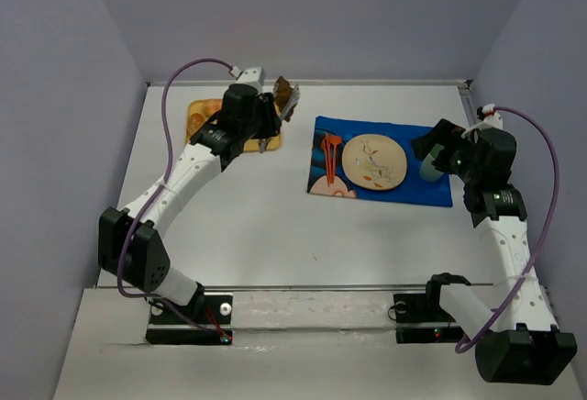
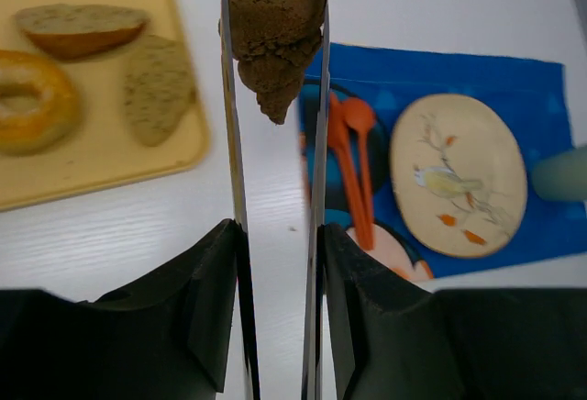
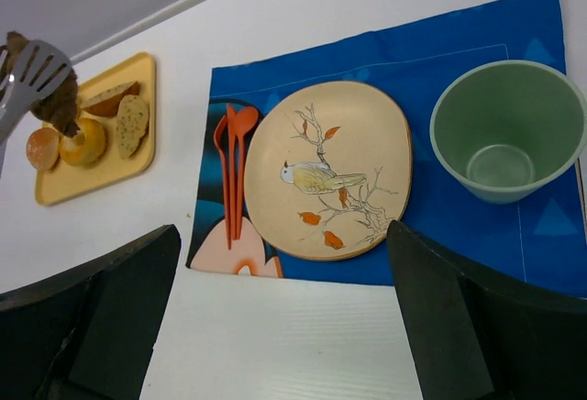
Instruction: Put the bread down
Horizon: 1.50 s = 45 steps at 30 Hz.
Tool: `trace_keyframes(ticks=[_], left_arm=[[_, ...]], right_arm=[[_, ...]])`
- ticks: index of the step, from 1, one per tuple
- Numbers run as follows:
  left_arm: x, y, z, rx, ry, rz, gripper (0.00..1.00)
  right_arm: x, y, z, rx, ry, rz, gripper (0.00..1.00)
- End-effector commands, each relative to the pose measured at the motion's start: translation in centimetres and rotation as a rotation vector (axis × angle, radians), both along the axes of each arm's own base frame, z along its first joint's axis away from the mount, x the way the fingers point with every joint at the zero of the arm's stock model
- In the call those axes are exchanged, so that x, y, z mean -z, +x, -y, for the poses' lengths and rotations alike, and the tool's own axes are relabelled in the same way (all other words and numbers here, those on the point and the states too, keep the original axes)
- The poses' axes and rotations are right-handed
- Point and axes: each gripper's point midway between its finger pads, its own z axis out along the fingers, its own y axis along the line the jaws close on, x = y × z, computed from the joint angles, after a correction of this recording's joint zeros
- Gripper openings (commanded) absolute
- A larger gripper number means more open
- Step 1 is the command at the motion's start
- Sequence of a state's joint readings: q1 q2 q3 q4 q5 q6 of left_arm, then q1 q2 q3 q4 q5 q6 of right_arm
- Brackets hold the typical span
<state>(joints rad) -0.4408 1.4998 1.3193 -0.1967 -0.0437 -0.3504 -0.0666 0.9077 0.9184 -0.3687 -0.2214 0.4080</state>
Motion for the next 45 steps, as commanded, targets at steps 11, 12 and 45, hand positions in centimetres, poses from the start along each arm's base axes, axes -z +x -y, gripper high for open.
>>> trace_keyframes(ticks=[11,12,45], left_arm=[[0.5,-10.8,21.7,0.652,-0.080,0.010,0.32],[1.3,-10.9,22.1,0.657,-0.069,-0.010,0.32],[-3.6,-6.1,18.3,0.408,0.046,0.115,0.67]], right_arm=[[-1.7,-0.6,0.7,0.040,-0.010,0.063,1.00],[-1.6,-0.6,0.7,0.041,-0.012,0.063,1.00],[-1.3,-0.6,1.4,0.074,-0.027,0.051,1.00]])
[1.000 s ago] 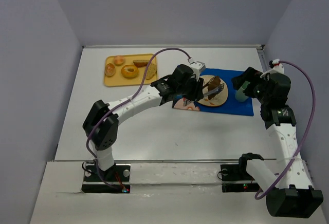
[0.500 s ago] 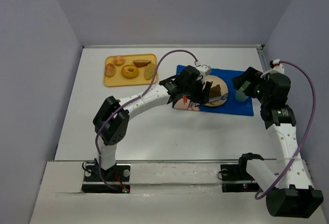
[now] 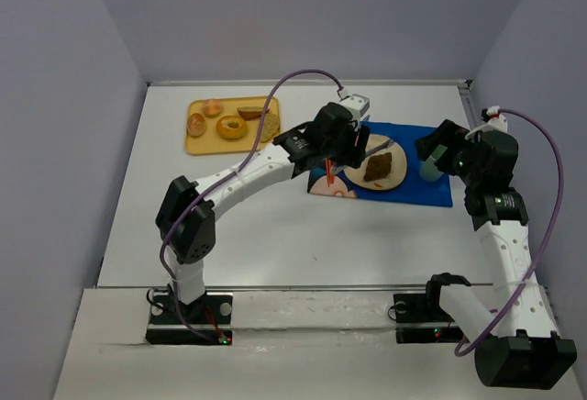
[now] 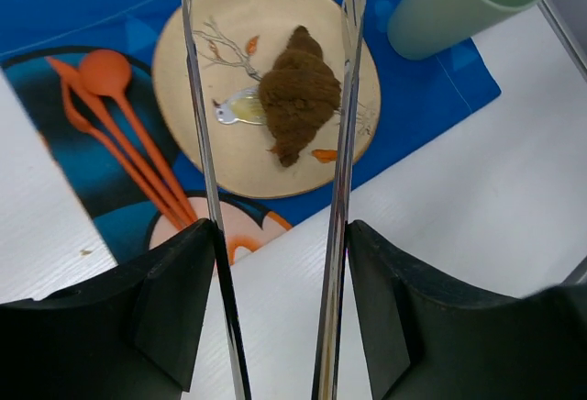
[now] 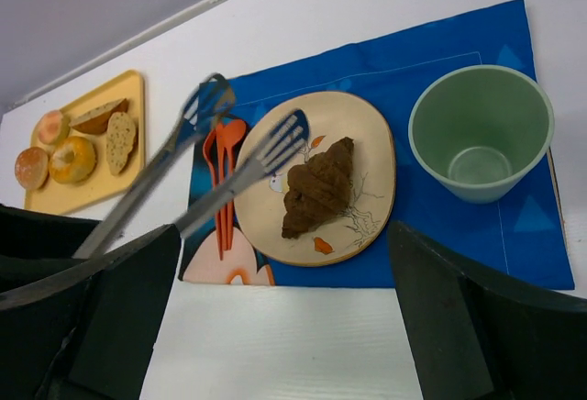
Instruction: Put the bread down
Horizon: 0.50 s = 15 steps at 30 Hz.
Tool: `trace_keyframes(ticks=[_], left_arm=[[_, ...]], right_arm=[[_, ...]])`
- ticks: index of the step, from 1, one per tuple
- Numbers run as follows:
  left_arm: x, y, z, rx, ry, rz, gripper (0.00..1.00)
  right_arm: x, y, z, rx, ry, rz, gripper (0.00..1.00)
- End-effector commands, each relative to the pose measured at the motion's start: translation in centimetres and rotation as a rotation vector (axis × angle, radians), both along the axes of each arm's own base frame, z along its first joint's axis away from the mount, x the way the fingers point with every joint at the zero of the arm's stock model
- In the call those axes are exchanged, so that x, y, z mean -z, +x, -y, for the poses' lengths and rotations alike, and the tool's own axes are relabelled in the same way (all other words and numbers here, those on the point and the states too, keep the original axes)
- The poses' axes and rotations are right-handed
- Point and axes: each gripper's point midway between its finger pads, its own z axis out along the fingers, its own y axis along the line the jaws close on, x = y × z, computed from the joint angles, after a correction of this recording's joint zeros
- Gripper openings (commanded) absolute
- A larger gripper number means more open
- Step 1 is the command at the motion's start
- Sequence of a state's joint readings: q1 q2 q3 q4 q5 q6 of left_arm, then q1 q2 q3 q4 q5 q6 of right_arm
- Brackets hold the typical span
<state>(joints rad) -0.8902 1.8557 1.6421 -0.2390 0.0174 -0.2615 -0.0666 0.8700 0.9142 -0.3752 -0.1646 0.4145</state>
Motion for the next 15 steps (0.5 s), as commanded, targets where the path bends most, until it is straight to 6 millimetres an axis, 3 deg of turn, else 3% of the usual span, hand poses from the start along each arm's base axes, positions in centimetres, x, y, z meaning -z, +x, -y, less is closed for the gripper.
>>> trace_keyframes(ticks=[1,3,4,6,7,8,10,11,12,15], left_arm=[[-6.4,3.2,-6.2,-0.187,-0.065,0.138,0.67],[-7.1,3.9,-8.6,-0.236,-0.067,0.160,0.67],[-5.9,4.9,-11.0,-0.285,-0.028,0.159,0.67],[-5.9,5.6,-13.9,-0.338,-0.010,0.172,0.65],[-4.6,5.7,-15.4,-0.361,0.018,0.157,0.64],[-5.2,6.5,-17.6,-0.408,0.009,0.171,0.64],[-3.6,7.0,-20.9,-0.460,0.042,0.161,0.65],[-2.9,6.8,-21.0,-0.456,0.055,0.155,0.65],[-2.6,7.2,-22.6,-0.489,0.062,0.154,0.65],[-0.5,7.7,-24.5,-0.513,0.092,0.120,0.65]], right_arm=[[-0.6,-0.2,0.4,0.017,-0.012,0.026,1.00],[-0.6,-0.2,0.5,0.019,-0.013,0.024,1.00],[-0.5,-0.1,0.5,0.019,-0.013,0.021,1.00],[-0.5,-0.1,0.5,0.020,-0.012,0.021,1.00],[-0.4,0.0,0.5,0.023,-0.012,0.018,1.00],[-0.4,0.0,0.6,0.024,-0.014,0.020,1.00],[-0.1,0.1,0.6,0.028,-0.013,0.010,1.00],[-0.2,0.2,0.6,0.028,-0.013,0.010,1.00],[-0.1,0.2,0.7,0.029,-0.014,0.007,1.00],[0.3,0.4,0.8,0.035,-0.013,-0.005,1.00]])
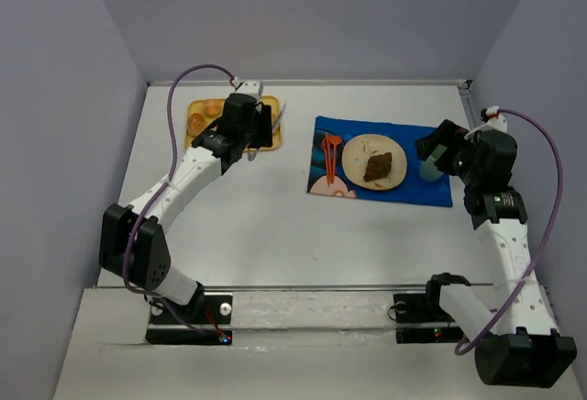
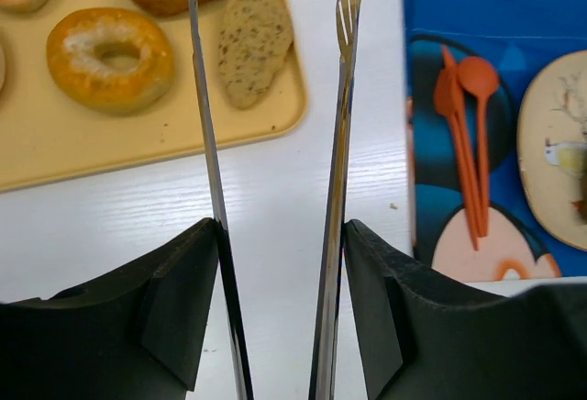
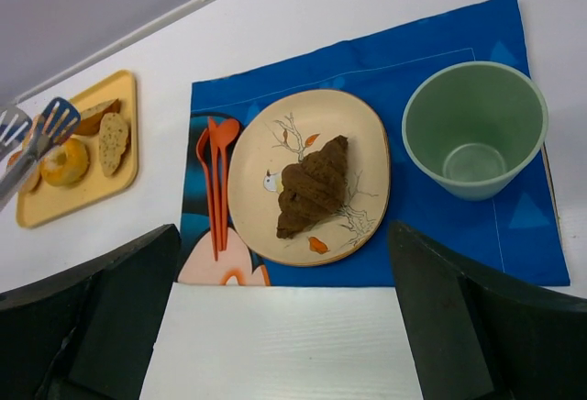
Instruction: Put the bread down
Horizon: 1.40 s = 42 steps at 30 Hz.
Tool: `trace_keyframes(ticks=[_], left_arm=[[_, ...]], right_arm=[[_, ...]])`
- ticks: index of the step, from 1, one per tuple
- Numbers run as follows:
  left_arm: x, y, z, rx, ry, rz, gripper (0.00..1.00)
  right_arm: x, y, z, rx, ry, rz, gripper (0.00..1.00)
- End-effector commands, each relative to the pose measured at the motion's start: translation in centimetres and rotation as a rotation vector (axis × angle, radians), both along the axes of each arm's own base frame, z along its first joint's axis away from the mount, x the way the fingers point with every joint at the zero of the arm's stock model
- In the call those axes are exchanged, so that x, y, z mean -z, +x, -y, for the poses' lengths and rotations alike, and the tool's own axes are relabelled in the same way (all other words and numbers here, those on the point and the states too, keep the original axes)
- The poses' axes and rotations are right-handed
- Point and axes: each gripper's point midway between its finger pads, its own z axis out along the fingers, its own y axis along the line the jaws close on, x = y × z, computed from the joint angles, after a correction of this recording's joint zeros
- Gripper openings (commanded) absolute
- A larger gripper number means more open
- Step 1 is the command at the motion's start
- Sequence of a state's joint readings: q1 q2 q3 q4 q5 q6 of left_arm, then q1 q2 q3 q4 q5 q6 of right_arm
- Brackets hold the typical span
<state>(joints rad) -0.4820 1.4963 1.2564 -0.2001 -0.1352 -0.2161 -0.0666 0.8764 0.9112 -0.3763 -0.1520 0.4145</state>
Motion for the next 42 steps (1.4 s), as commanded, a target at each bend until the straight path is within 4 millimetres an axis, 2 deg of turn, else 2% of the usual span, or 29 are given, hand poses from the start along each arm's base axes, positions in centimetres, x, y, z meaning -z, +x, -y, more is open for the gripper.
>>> trace_keyframes(ticks=[1,5,8,11,19,20,24,30,32,33,35,36,37,41,42], left_arm=[[0.8,0.7,-1.5,-0.008,0.019,0.017,0.65],[3.2,1.7,-2.7,-0.048,0.032,-0.039,0.61],[3.4,2.5,-3.5,-0.067,0.026,-0.048,0.61],[3.9,2.9,-3.2,-0.039,0.012,-0.060,0.61],[7.0,3.0,-2.7,0.001,0.010,-0.130,0.63],[7.6,2.9,-2.1,0.030,-0.012,-0.153,0.63],[8.1,3.2,-2.0,0.038,-0.050,-0.174,0.62],[8.0,3.2,-2.0,0.055,-0.107,-0.183,0.58],[8.0,3.2,-2.2,0.046,-0.125,-0.187,0.49],[7.8,3.2,-2.2,0.044,-0.131,-0.183,0.39],[7.5,3.2,-2.3,0.041,-0.147,-0.182,0.31],[7.1,3.2,-2.5,0.036,-0.153,-0.174,0.24],[6.9,3.2,-2.5,0.034,-0.157,-0.168,0.22],[4.6,2.9,-2.6,0.033,-0.179,-0.123,0.19],[3.4,2.7,-2.6,0.039,-0.189,-0.098,0.19]], right_arm=[[0.1,0.4,0.6,0.023,-0.011,-0.002,1.00],[0.3,0.5,0.6,0.022,-0.012,-0.007,1.00],[0.3,0.6,0.6,0.024,-0.011,-0.008,1.00],[0.4,0.6,0.6,0.024,-0.013,-0.013,1.00],[0.7,0.8,0.8,0.035,-0.011,-0.023,1.00],[0.7,0.8,0.8,0.033,-0.012,-0.021,1.00],[0.6,0.7,0.8,0.034,-0.014,-0.018,1.00],[0.5,0.7,0.9,0.042,-0.016,-0.013,1.00],[0.5,0.7,0.9,0.042,-0.016,-0.015,1.00],[0.6,0.7,0.9,0.042,-0.016,-0.016,1.00],[0.5,0.7,0.9,0.042,-0.016,-0.015,1.00],[0.5,0.7,0.9,0.042,-0.016,-0.013,1.00],[0.4,0.7,0.9,0.042,-0.016,-0.012,1.00],[0.2,0.4,0.8,0.038,-0.013,-0.003,1.00],[0.2,0.4,0.8,0.036,-0.014,-0.003,1.00]])
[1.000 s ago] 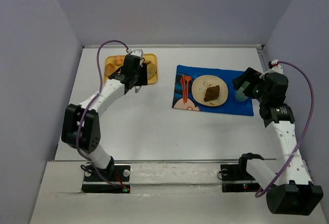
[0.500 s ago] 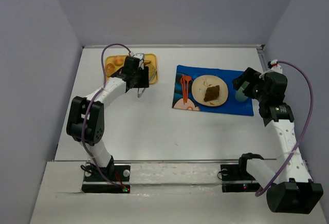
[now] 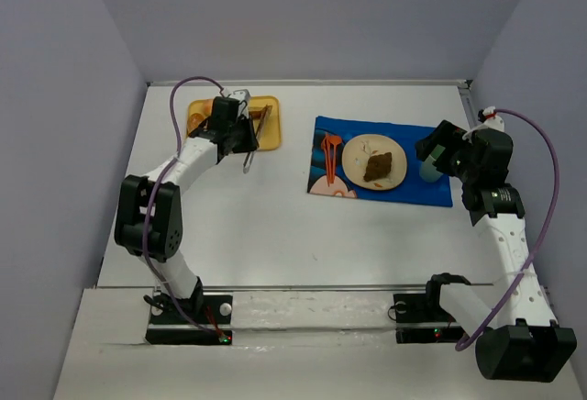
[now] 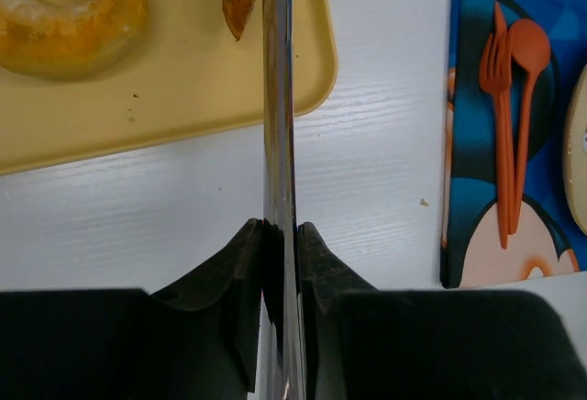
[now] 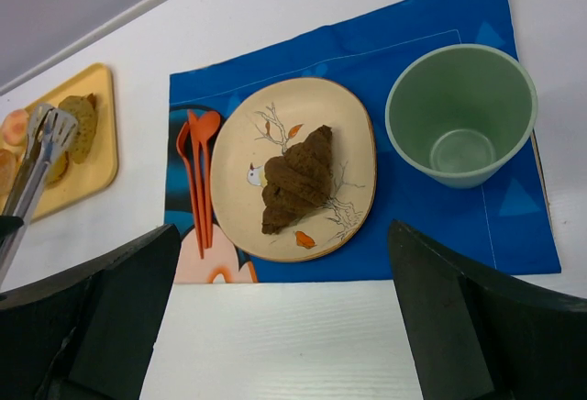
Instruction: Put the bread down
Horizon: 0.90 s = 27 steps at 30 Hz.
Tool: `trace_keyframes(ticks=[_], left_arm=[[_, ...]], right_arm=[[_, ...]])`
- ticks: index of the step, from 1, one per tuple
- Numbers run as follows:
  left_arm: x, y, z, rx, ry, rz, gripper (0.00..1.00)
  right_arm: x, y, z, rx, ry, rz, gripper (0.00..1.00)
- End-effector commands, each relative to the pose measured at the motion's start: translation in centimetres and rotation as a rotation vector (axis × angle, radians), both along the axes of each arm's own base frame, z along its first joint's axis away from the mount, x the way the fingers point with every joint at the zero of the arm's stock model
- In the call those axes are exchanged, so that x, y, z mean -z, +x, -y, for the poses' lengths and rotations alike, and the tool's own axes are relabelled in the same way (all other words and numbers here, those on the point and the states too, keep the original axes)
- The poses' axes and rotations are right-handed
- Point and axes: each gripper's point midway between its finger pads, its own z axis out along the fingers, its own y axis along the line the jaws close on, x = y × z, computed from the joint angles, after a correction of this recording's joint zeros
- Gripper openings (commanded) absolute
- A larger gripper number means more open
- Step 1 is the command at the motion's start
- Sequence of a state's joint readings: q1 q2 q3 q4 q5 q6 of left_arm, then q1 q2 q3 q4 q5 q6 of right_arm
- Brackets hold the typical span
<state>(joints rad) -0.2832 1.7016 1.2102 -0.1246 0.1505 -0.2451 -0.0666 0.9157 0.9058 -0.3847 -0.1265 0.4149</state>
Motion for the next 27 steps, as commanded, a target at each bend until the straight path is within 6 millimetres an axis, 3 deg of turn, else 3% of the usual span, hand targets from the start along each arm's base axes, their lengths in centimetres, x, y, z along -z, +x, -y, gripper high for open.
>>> trace_keyframes(ticks=[1,5,10,14,17,21,27], left_arm=[[-6.8,-0.2,0.7,0.024,-0.092,0.153,0.19],[-10.0,-1.7,1.4,0.064,-0.156,0.226,0.19],[-11.2,-3.3,2.5,0.099,-0.187,0.253,0.19],[-11.4,-5.5,6.0,0.196,-0.223,0.243,0.19],[-10.9,-8.8,11.4,0.341,-0.234,0.218,0.19],[-10.3,-11.2,15.1,0.436,-0.258,0.181,0.20],[-8.4,-13.3,18.4,0.524,-0.285,0.104,0.26]], right_arm=[[-1.6,-0.1,0.3,0.012,-0.010,0.055,1.00],[-1.7,-0.3,0.3,0.011,-0.010,0.060,1.00],[-1.9,-0.3,0.3,0.010,-0.009,0.066,1.00],[-1.9,-0.3,0.2,0.007,-0.007,0.066,1.00],[-2.0,-0.4,0.2,0.007,-0.008,0.069,1.00],[-2.0,-0.6,0.2,0.005,-0.007,0.072,1.00],[-2.0,-0.5,0.2,0.006,-0.006,0.071,1.00]])
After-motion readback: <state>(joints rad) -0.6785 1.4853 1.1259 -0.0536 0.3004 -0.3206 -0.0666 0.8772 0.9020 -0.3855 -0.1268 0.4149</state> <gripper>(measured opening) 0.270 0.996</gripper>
